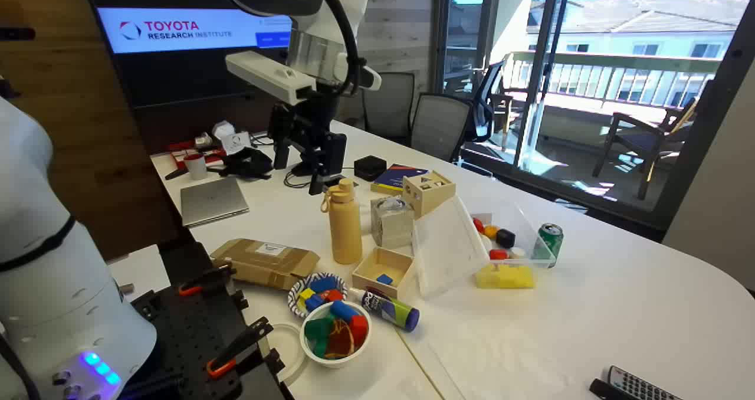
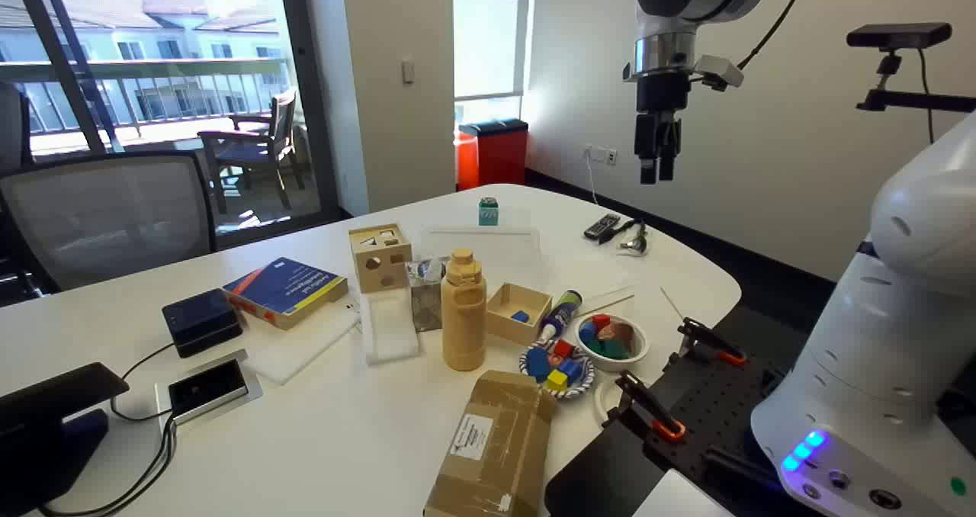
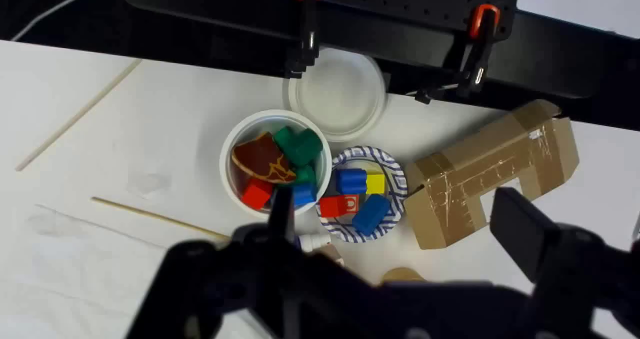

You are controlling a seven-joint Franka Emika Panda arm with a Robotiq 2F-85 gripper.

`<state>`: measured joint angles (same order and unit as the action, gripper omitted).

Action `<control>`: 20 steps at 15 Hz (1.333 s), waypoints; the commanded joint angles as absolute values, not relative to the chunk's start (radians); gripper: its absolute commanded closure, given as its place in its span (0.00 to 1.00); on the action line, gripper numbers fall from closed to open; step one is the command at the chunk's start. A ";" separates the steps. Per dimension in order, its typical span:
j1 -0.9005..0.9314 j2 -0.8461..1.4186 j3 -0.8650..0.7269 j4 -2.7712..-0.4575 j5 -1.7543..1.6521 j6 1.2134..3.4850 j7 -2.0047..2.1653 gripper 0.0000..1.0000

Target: Fold the napkin in four

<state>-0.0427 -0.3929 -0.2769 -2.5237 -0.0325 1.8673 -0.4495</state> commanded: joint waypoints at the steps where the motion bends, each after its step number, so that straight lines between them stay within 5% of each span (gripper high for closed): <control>1: -0.063 -0.391 -0.257 -2.522 -0.025 1.865 -0.456 0.00; 10: -0.083 0.035 -0.299 -2.175 0.133 1.946 -0.645 0.00; 20: -0.411 0.622 -0.206 -1.613 0.201 1.773 -0.807 0.00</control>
<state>-0.3167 0.4706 -0.2446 -1.8068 0.1769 1.8662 -0.7807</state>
